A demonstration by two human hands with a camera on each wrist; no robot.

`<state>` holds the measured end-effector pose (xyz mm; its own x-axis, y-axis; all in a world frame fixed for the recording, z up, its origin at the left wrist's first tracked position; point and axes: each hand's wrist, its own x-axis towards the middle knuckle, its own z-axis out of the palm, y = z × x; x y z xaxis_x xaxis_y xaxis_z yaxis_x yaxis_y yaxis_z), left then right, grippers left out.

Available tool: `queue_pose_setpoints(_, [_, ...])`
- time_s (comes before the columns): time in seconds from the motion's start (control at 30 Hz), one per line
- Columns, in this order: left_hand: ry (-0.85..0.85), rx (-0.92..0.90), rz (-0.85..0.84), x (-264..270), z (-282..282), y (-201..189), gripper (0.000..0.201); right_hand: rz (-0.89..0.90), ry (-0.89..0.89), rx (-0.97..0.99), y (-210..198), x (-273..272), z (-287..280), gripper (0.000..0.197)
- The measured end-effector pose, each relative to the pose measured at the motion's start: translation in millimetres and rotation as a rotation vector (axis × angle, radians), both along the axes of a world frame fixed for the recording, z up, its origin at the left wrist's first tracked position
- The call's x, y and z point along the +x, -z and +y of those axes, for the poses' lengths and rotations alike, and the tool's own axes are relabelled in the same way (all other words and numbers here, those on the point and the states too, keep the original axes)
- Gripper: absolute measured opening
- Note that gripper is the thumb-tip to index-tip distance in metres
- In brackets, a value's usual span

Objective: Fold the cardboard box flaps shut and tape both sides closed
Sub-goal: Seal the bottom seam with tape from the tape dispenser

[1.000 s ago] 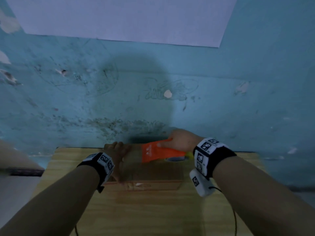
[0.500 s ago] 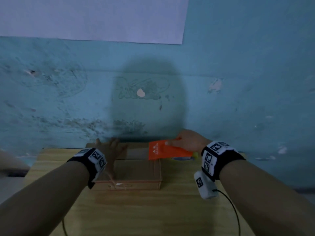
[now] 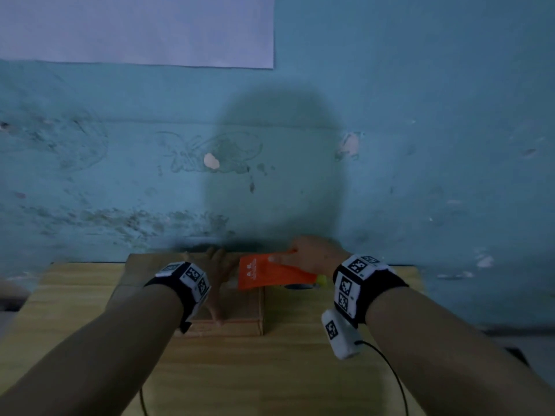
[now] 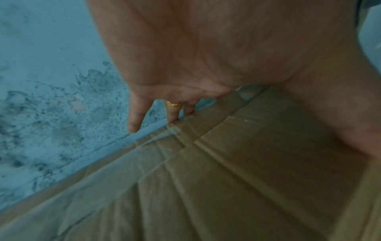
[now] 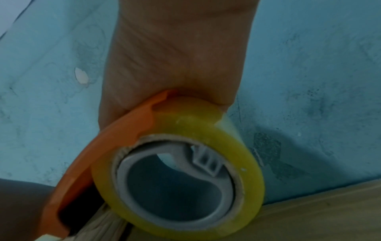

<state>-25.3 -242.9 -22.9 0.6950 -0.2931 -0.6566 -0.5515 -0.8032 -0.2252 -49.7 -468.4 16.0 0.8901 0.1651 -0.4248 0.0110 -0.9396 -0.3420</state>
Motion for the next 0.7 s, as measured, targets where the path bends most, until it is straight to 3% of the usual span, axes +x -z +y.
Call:
queue_pose_setpoints(0.33, [-0.011, 0.056, -0.033, 2.8, -2.3, 8.5, 0.145, 0.003, 0.024, 0.038, 10.0, -3.5, -33.9, 0.063])
queue_pose_setpoints(0.53, [-0.022, 0.024, -0.007, 3.8, 2.5, 9.7, 0.145, 0.06, 0.024, -0.085, 7.3, -5.5, -86.7, 0.065])
queue_pose_setpoints(0.7, [-0.027, -0.001, 0.016, 7.0, 4.1, 11.6, 0.146, 0.095, 0.032, -0.123, 8.1, -13.0, -88.6, 0.063])
